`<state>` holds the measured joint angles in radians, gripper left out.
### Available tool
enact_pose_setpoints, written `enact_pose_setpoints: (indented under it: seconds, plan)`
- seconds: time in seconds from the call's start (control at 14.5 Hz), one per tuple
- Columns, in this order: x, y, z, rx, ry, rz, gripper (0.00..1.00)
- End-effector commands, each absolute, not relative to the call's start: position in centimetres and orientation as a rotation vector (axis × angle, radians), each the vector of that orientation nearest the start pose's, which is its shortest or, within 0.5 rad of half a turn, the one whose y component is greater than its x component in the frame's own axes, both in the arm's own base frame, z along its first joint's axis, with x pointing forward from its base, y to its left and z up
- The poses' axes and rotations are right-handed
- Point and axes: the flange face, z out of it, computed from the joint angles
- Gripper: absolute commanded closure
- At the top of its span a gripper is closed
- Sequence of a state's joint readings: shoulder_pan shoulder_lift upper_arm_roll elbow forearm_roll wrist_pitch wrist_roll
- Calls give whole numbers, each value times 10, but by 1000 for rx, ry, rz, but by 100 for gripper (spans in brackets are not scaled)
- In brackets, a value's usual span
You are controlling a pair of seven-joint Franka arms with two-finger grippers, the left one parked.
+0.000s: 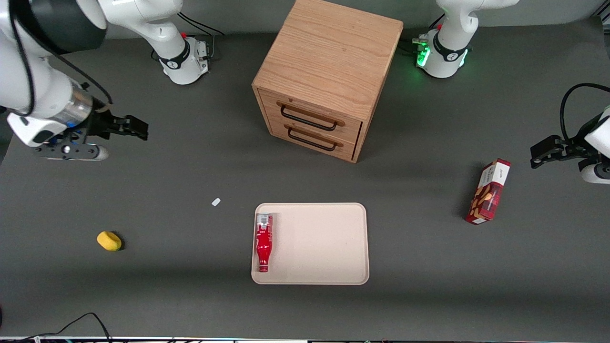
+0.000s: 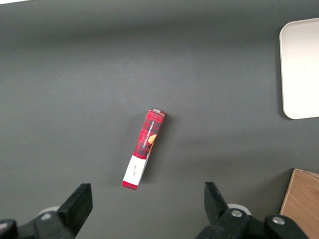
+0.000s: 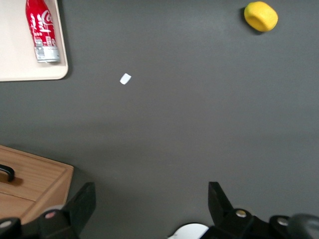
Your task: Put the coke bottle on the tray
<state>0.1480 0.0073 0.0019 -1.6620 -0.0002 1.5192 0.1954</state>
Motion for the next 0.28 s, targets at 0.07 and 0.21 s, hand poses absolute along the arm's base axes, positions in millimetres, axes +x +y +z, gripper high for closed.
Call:
enact_pose_setpoints:
  seconds: [0.07,0.21]
  plan:
    - [536,62,587,-3135,24,197,0]
    - [537,65,586,-3136,27,199,0]
